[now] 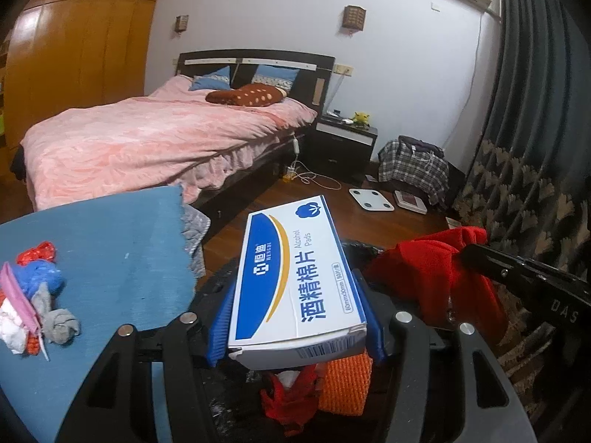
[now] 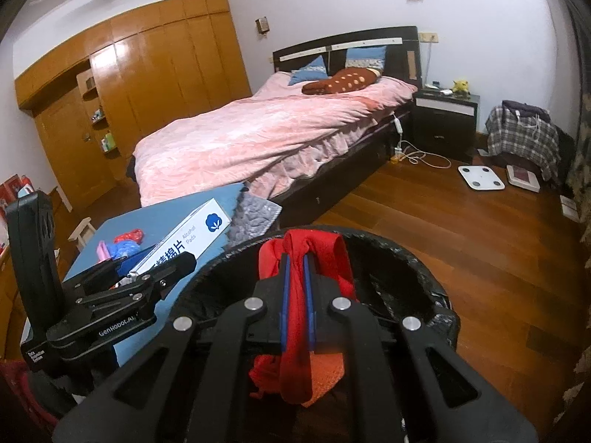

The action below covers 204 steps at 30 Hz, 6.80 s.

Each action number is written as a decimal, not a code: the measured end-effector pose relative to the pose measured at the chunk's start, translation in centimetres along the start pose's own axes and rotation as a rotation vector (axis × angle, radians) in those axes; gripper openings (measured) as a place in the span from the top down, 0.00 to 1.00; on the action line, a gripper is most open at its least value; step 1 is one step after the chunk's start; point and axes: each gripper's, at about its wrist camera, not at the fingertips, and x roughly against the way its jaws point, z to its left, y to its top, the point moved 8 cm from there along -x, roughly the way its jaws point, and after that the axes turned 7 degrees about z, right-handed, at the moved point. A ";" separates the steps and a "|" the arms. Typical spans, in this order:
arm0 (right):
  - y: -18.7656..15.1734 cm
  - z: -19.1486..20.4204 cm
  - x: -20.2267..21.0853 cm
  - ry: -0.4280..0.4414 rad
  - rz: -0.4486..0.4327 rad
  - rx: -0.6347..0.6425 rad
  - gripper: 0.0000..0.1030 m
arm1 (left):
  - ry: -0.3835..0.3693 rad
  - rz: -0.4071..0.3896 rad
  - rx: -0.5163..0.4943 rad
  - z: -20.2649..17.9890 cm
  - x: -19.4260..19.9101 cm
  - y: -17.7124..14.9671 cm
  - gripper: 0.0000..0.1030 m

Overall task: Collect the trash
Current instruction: 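Carry the box and red cloth over the black bin and open both tools, then move both tools back over the pile on the table, then grasp the grey sock with the right tool while the left grasps the white tissue, then carry the sock and tissue over the black bin and open both tools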

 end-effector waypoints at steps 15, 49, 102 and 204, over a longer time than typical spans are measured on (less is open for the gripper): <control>-0.9 -2.5 0.2 -0.104 -0.034 -0.052 0.11 | 0.028 -0.007 0.011 2.0 0.9 0.1 0.16; 1.4 20.1 -9.1 0.137 0.006 0.200 0.07 | 0.525 -0.106 0.219 25.3 12.6 -5.6 0.09; -5.1 31.9 -21.3 0.271 0.292 0.328 0.54 | 0.562 -0.025 0.316 33.6 10.4 -10.4 0.09; 0.6 5.6 -4.4 0.010 -0.004 0.016 0.53 | 0.088 -0.127 -0.009 5.3 4.1 0.5 0.71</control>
